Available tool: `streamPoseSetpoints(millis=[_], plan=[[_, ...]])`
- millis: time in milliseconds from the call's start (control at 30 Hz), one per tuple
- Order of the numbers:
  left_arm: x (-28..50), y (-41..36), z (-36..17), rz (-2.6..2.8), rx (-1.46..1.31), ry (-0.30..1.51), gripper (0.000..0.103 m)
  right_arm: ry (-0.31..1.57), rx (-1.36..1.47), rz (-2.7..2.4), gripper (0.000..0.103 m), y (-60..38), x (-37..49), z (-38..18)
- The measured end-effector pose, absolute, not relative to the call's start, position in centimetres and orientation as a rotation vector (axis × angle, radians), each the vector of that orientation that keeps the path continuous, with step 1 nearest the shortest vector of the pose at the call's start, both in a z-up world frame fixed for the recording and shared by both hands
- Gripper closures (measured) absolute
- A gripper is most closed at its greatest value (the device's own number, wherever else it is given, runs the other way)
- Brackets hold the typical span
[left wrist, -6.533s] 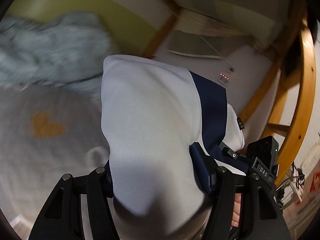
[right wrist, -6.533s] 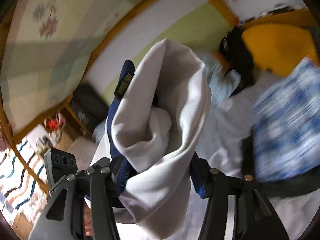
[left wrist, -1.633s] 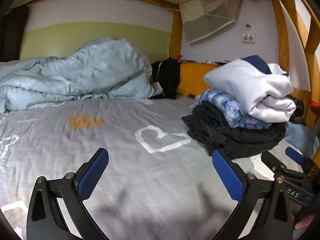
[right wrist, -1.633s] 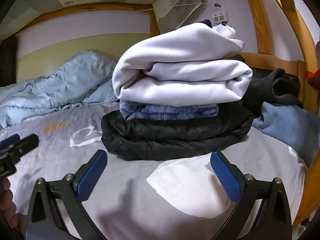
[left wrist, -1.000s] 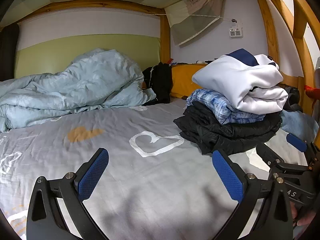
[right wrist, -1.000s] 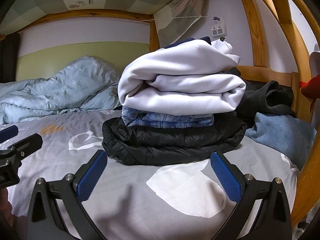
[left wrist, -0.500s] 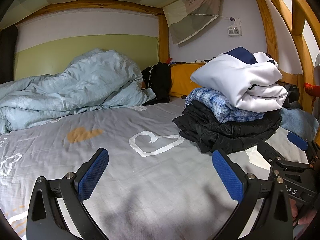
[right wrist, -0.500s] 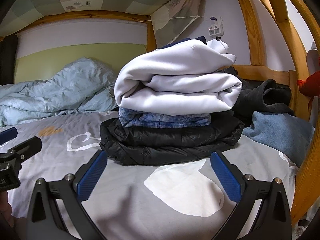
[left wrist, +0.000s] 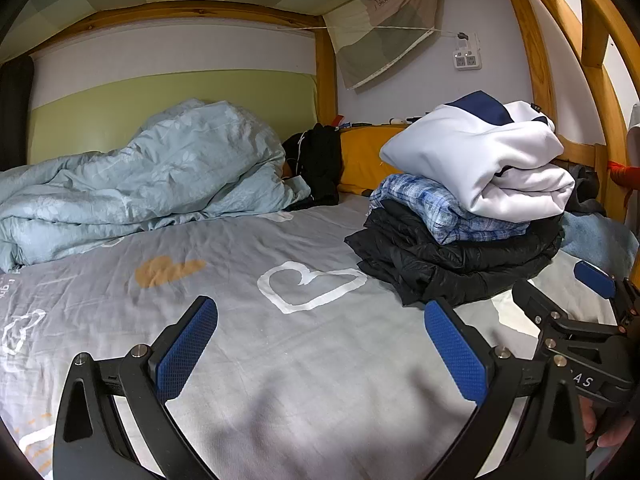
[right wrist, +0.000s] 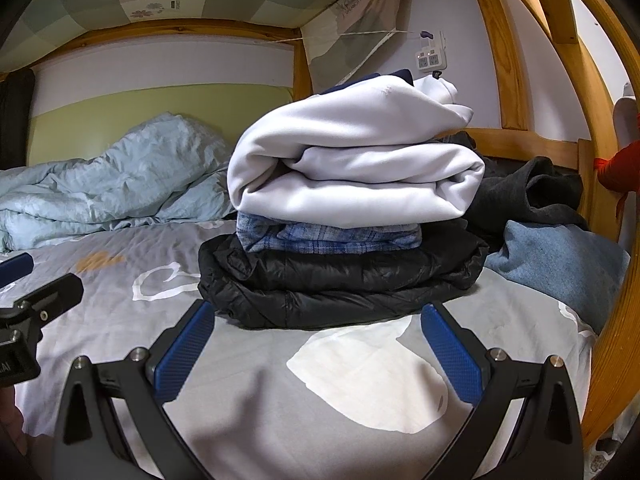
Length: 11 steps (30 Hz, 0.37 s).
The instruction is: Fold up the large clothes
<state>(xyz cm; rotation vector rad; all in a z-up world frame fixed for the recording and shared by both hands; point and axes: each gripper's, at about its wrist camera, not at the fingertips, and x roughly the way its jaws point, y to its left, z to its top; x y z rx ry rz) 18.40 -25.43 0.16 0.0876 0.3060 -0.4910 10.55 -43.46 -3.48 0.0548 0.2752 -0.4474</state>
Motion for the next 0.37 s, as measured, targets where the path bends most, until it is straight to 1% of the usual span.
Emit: streamPoseSetpoints(millis=[367], plan=[[18.44, -25.42, 0.13, -0.487, 0.096, 0.314, 0.000, 0.281, 0.053, -0.442, 0.000, -43.63, 10.79, -3.50]])
